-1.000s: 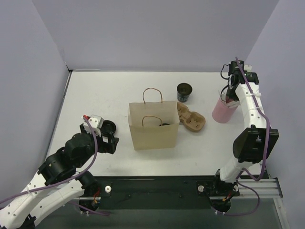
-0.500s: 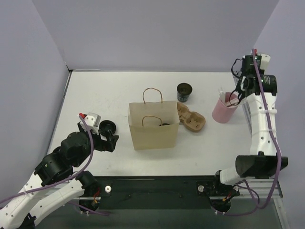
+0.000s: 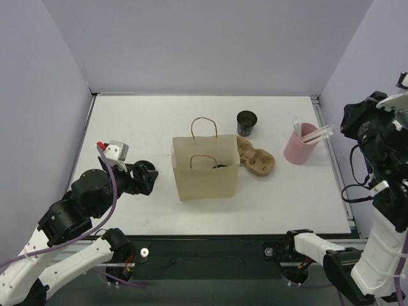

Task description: Pack the takeout coffee

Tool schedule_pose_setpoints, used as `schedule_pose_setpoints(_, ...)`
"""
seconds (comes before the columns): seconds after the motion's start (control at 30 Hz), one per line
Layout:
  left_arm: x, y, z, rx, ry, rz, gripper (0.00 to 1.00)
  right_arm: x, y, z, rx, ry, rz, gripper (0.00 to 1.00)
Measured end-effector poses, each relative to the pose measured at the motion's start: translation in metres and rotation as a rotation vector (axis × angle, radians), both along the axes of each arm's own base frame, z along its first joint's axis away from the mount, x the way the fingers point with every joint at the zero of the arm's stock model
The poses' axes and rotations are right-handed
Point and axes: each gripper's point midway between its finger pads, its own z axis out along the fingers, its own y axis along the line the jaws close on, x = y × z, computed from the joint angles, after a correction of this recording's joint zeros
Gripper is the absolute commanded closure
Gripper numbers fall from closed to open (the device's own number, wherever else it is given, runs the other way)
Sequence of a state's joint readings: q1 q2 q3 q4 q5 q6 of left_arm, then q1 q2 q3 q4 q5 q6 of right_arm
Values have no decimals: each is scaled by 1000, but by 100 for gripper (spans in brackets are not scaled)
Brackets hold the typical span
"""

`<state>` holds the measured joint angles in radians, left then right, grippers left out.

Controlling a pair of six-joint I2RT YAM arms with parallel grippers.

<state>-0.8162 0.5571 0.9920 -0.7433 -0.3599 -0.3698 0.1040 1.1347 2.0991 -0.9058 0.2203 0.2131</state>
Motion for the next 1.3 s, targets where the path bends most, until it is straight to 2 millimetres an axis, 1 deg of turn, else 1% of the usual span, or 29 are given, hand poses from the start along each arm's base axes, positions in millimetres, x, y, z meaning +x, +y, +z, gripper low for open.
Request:
schedule_pose_setpoints(0.1,1,-1,6,-1,-9,-1,3,-16,13,18,30,-72,81,100)
schedule_pose_setpoints(0.17,2,-1,11,1,-15,-2,3,-23,26,24,51,-96,151,100)
schedule_pose_setpoints(0.23,3,-2,16,1,-22,-2,3,-26,38,27,71,-109,218,100)
schedule_pose_setpoints(0.33,4,-2,20,3,-31,-4,3,-26,54,28,108,-108,303,100)
schedule_pose_setpoints(0.53,5,-1,21,11,-38,-3,3,-25,85,31,225,-109,439,100)
schedule_pose_setpoints(0.6,5,-1,22,10,-39,-3,3,-24,95,29,270,-106,481,100)
schedule_pose_setpoints(0.67,4,0,22,8,-41,-1,3,-20,108,23,326,-86,527,100)
schedule_pose_setpoints(0.8,4,1,22,3,-44,6,3,-12,142,5,422,-21,633,100)
schedule_pose_setpoints(0.83,4,2,21,4,-43,8,3,-13,156,1,439,-1,676,100)
schedule_pose_setpoints(0.87,4,2,19,6,-42,10,3,-14,166,0,447,11,706,100)
schedule_pose_setpoints(1.0,6,2,15,7,-34,19,3,-20,218,-5,449,66,846,100)
schedule_pose_setpoints(1.03,6,2,15,6,-34,22,3,-23,236,-7,442,82,885,100)
schedule_pose_setpoints(1.13,6,4,16,-1,-39,32,3,-26,274,-14,417,118,947,100)
schedule_pose_setpoints(1.23,5,8,17,-6,-46,44,3,-24,302,-29,381,157,964,100)
schedule_pose_setpoints(1.3,5,10,19,-10,-51,51,3,-20,314,-39,358,178,962,100)
